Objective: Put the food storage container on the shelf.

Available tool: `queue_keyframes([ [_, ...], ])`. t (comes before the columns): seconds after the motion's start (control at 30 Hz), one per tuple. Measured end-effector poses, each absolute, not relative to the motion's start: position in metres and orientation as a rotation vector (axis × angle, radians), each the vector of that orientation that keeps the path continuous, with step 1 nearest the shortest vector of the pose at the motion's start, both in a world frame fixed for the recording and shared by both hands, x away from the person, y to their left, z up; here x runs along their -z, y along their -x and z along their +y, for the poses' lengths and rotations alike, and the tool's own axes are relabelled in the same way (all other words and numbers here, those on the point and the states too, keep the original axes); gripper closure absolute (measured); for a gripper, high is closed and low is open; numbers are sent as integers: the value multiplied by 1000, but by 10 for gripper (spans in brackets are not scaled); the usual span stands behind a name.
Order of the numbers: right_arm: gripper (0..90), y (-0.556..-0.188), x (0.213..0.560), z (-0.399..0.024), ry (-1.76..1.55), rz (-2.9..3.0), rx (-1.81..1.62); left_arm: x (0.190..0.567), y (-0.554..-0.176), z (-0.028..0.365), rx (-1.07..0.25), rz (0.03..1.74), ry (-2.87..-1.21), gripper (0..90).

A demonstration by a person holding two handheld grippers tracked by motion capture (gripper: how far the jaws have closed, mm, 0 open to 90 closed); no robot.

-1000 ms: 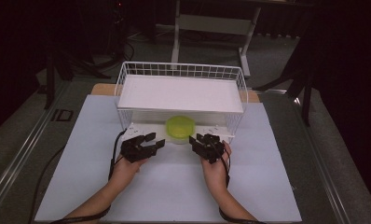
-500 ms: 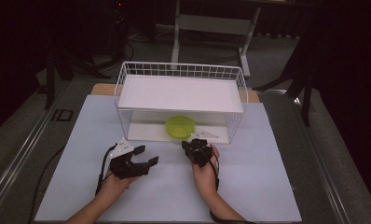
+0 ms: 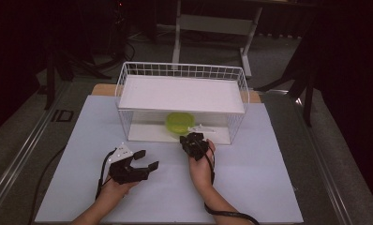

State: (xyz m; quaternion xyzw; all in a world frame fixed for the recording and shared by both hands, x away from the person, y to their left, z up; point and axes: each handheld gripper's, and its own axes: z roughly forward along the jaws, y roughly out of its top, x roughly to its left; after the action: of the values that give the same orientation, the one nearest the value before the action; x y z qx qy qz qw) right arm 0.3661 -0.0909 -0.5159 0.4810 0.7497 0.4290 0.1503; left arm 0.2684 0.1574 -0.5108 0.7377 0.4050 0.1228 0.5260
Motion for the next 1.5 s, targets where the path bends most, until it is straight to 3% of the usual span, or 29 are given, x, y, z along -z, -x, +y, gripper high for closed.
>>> queue_keyframes([
  [0.33, 897, -389, 516, -78, -1399, 2125, -1206, 508, -267, 160, -289, 951, -1750, 271],
  [0.6, 862, -373, 511, -86, -1367, 2157, -1222, 508, -267, 160, -286, 962, -1763, 270],
  [0.7, 776, -361, 509, -89, -1308, 2179, -1220, 507, -267, 157, -303, 947, -1780, 270],
  [0.9, 488, -338, 499, -98, -1216, 2171, -1278, 506, -267, 156, -248, 927, -1768, 245],
  [1.0, 401, -322, 491, -105, -1162, 2181, -1309, 502, -266, 153, -263, 911, -1785, 212],
  [1.17, 356, -306, 483, -117, -1154, 2161, -1339, 499, -263, 154, -300, 855, -1795, 140],
  [1.2, 301, -302, 481, -123, -1143, 2177, -1362, 499, -263, 153, -311, 846, -1802, 67],
  [1.27, 285, -300, 480, -125, -1134, 2181, -1360, 499, -262, 153, -311, 819, -1792, 16],
  [1.5, 149, -290, 481, -140, -1100, 2179, -1384, 492, -255, 155, -302, 773, -1772, 16],
])
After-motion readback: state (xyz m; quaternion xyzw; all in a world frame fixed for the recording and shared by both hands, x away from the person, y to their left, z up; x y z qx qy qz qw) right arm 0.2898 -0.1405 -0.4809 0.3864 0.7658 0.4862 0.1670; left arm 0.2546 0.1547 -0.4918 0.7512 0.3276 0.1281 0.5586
